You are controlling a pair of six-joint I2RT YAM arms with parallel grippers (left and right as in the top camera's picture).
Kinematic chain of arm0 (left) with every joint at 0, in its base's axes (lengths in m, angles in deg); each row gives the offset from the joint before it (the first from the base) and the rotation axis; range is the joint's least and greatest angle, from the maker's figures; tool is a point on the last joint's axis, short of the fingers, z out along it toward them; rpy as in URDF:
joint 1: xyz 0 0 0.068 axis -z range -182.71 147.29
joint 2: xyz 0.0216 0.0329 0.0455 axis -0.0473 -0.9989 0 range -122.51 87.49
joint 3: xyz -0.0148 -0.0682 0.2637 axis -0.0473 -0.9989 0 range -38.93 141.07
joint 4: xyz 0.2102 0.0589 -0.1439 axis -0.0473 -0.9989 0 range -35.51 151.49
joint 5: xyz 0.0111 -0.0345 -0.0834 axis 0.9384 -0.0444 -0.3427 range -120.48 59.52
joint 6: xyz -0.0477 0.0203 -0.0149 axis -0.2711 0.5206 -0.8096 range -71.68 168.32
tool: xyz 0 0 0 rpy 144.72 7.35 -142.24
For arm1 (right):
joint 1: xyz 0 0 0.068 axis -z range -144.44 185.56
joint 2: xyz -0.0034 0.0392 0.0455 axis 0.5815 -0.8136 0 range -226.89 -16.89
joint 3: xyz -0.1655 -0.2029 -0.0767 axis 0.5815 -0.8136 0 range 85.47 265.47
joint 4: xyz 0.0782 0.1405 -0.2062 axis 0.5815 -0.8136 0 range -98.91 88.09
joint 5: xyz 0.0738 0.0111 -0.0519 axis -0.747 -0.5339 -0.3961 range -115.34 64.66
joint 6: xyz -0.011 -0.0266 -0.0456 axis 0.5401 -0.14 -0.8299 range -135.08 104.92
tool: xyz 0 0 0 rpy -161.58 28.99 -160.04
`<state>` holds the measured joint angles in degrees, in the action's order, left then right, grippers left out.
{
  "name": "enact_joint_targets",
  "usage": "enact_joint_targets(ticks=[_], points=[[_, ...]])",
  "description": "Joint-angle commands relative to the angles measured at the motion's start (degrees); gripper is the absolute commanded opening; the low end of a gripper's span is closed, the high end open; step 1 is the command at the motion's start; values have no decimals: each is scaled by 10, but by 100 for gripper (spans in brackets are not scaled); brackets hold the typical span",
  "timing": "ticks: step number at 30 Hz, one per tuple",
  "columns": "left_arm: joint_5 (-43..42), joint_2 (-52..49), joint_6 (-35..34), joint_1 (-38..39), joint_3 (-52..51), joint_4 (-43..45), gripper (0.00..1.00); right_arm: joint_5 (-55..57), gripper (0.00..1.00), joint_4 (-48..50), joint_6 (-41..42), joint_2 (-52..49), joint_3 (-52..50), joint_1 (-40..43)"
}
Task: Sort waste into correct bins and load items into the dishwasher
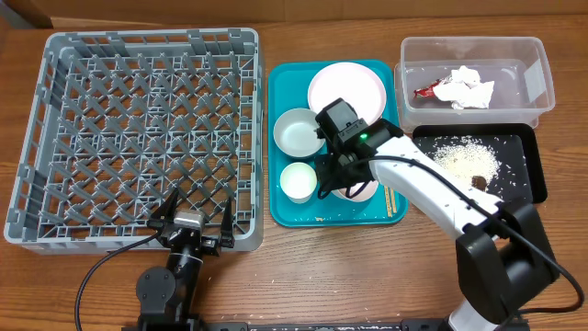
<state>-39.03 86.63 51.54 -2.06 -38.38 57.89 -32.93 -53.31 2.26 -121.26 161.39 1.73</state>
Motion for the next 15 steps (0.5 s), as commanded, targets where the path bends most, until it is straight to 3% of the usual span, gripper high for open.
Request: enact_joint_targets(ticks=[1, 15], points=[[1, 6, 9, -3, -3, 0, 100, 1, 4, 8, 5, 2, 9, 0], [2, 6, 9, -4, -3, 0, 100, 37, 4, 12, 5, 0, 9, 1]])
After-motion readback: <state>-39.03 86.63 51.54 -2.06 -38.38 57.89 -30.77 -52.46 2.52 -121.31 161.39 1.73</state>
